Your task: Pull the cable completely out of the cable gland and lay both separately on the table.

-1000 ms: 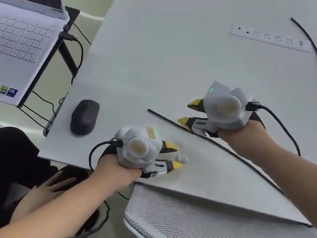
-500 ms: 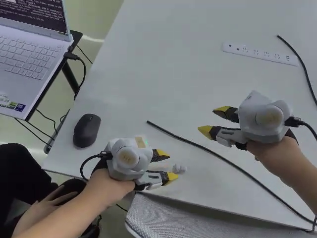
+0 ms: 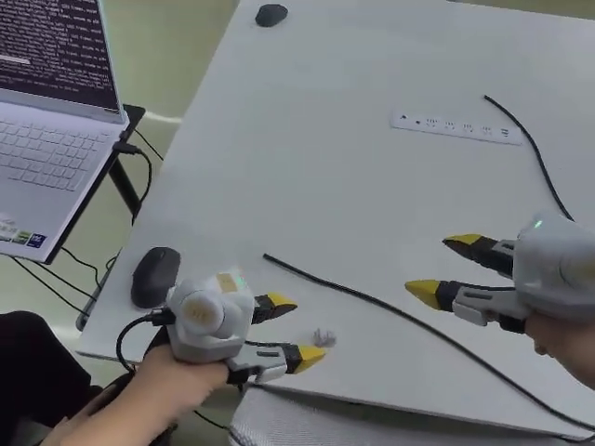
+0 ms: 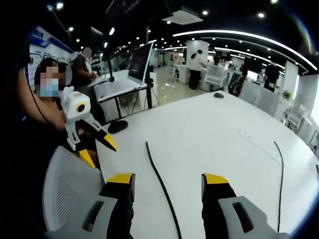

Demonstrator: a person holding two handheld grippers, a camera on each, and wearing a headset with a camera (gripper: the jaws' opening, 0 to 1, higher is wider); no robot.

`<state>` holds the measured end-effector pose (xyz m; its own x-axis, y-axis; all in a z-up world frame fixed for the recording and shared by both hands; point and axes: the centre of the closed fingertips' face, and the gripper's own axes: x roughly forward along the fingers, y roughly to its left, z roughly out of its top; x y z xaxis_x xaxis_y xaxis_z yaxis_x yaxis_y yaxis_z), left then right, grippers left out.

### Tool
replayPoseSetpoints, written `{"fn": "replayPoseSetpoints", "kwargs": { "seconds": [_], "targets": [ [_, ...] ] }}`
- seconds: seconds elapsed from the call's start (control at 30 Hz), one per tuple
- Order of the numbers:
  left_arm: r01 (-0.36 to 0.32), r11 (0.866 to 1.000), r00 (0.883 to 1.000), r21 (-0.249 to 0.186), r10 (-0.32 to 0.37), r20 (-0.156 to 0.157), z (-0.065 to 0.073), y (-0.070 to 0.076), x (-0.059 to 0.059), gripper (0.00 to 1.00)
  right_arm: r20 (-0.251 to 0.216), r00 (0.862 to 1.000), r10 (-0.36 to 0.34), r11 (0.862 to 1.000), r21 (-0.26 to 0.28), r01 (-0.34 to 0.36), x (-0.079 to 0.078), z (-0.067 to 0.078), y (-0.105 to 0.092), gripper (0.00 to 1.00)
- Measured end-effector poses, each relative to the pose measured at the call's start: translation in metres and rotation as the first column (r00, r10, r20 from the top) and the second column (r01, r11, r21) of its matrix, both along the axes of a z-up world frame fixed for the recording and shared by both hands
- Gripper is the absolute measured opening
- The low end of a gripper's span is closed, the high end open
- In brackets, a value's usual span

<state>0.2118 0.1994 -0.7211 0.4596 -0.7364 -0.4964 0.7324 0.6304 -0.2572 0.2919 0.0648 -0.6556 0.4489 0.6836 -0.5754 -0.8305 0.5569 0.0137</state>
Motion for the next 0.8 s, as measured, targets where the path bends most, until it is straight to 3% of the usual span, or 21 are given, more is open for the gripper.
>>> {"fn": "replayPoseSetpoints", "kwargs": {
  "seconds": [0.1, 0.27, 0.33, 0.53, 0.6, 0.8],
  "targets": [
    [-0.023, 1.0, 1.0, -0.012, 0.022, -0.007, 0.007, 0.004, -0.003, 0.51, -0.018, 0.999, -0.05, 0.998, 0.039, 0.051, -0.009, 0.004, -0.021, 0.55],
    [-0.044, 0.999, 0.999, -0.018, 0.044, 0.008, 0.018, 0.008, -0.006, 0.52, -0.054, 0.992, -0.11, 0.99, 0.087, 0.115, -0.023, 0.005, -0.047, 0.58],
    [-0.067, 0.997, 0.998, -0.027, 0.067, -0.003, 0.02, 0.012, -0.008, 0.53, -0.055, 0.992, -0.116, 0.988, 0.094, 0.121, -0.027, 0.005, -0.053, 0.59],
    [-0.083, 0.996, 0.996, -0.041, 0.081, -0.041, 0.019, 0.016, -0.012, 0.66, -0.13, 0.986, -0.102, 0.99, 0.086, 0.114, -0.052, -0.015, -0.07, 0.64],
    [-0.087, 0.995, 0.994, -0.039, 0.084, -0.069, 0.015, 0.018, -0.012, 0.68, -0.145, 0.984, -0.106, 0.991, 0.067, 0.116, -0.059, -0.024, -0.079, 0.65],
    [-0.093, 0.995, 0.992, -0.041, 0.089, -0.09, 0.011, 0.019, -0.013, 0.72, -0.226, 0.966, -0.123, 0.991, 0.032, 0.133, -0.08, -0.051, -0.105, 0.71]
  ]
}}
